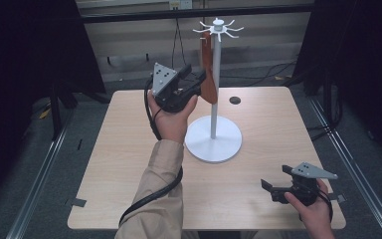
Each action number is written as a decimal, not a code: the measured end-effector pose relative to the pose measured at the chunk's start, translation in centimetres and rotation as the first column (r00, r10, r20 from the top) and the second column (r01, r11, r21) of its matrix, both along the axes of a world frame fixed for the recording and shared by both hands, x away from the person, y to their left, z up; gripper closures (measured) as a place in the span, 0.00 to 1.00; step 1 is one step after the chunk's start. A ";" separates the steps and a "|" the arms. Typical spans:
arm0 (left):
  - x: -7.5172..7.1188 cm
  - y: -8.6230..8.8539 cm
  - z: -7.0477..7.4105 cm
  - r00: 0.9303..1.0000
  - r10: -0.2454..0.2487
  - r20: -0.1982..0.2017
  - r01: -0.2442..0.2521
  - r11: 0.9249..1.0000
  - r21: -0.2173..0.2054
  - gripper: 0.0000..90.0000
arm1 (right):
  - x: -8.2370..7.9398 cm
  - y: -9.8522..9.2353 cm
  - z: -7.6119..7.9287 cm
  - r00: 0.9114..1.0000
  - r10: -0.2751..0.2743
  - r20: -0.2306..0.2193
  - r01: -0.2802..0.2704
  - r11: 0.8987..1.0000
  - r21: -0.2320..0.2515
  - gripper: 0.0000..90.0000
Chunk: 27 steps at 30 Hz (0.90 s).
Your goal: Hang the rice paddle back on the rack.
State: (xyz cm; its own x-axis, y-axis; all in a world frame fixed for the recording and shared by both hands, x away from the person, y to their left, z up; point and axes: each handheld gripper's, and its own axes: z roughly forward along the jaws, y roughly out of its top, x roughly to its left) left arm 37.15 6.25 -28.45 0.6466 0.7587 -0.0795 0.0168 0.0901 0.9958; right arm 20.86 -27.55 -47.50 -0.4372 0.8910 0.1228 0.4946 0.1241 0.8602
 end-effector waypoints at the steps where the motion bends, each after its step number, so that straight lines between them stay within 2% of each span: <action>1: -0.1 0.2 -0.2 1.000 -0.007 -0.002 0.007 1.000 0.005 0.50 | 0.0 0.1 0.0 1.000 -0.002 -0.003 0.002 1.000 0.007 0.05; 3: -0.2 0.2 -0.3 1.000 0.000 -0.008 0.000 1.000 -0.010 0.47 | 0.0 0.1 0.0 1.000 -0.001 -0.004 0.001 1.000 0.006 0.05; 11: -0.9 1.1 -1.5 1.000 0.015 -0.008 -0.014 0.999 0.032 0.32 | -0.1 0.1 0.0 1.000 -0.001 -0.002 0.001 1.000 -0.006 0.05; 15: -1.2 1.4 -2.1 0.999 0.027 -0.025 -0.027 1.000 0.008 0.29 | -0.2 0.2 0.0 1.000 0.003 0.000 -0.003 1.000 -0.010 0.05; 21: -1.6 1.9 -2.9 0.999 0.035 -0.030 -0.034 0.999 0.027 0.25 | -0.1 0.2 0.1 1.000 0.002 0.001 -0.001 1.000 -0.010 0.05; 24: -1.7 2.1 -3.3 0.998 0.046 -0.033 -0.045 0.999 0.015 0.23 | -0.1 0.2 0.0 1.000 0.001 -0.002 -0.001 1.000 -0.012 0.05; 25: -1.9 2.4 -3.6 0.998 0.048 -0.033 -0.047 0.998 0.031 0.22 | -0.1 0.3 0.0 1.000 -0.002 -0.003 0.002 1.000 -0.006 0.05; 27: -2.0 2.6 -3.9 0.998 0.050 -0.041 -0.049 0.998 0.029 0.21 | -0.1 0.3 0.0 1.000 -0.001 -0.002 0.001 1.000 -0.006 0.05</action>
State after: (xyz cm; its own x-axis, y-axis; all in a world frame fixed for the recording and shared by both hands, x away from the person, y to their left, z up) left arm 35.16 8.89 -32.32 0.6046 0.7922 -0.0833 0.0541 0.0636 0.9965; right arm 20.75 -27.26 -47.50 -0.4361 0.8920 0.1186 0.4966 0.1287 0.8584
